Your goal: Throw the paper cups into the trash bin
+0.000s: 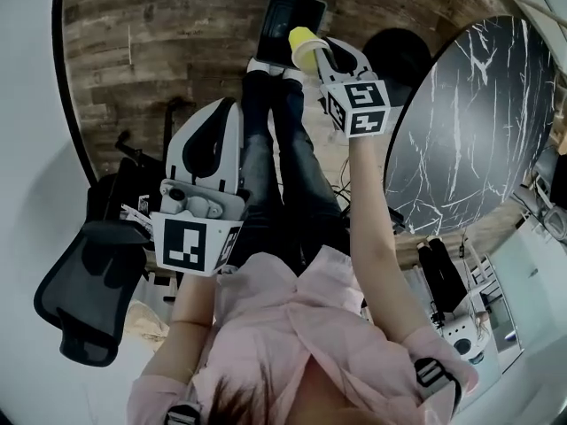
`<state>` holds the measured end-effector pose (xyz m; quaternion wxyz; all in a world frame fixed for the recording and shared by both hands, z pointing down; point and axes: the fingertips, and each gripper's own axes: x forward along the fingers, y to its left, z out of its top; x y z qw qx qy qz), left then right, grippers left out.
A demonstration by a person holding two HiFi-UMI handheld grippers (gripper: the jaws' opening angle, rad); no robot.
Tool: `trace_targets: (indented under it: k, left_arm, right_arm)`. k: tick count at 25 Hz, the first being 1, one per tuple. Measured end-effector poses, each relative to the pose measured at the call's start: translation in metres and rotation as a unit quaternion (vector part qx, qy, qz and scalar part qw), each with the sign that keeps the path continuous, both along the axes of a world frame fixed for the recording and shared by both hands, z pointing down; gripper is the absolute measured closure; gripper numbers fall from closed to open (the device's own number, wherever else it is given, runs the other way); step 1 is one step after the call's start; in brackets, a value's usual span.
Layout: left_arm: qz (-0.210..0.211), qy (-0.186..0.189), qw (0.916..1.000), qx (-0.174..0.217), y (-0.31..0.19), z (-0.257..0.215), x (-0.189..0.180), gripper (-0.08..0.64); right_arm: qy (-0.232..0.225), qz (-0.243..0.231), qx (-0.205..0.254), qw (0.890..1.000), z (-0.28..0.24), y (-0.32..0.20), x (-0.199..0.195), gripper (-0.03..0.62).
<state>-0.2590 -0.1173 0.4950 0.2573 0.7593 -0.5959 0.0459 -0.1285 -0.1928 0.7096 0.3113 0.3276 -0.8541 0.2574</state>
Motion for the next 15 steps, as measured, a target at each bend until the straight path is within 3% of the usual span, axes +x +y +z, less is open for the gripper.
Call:
trace_targets:
  k: [15]
  left_arm:
    - [-0.007, -0.020, 0.9998, -0.006, -0.025, 0.069, -0.004, 0.545]
  right_arm:
    - [0.023, 0.003, -0.017, 1.000, 0.084, -0.015, 0.005, 0.538]
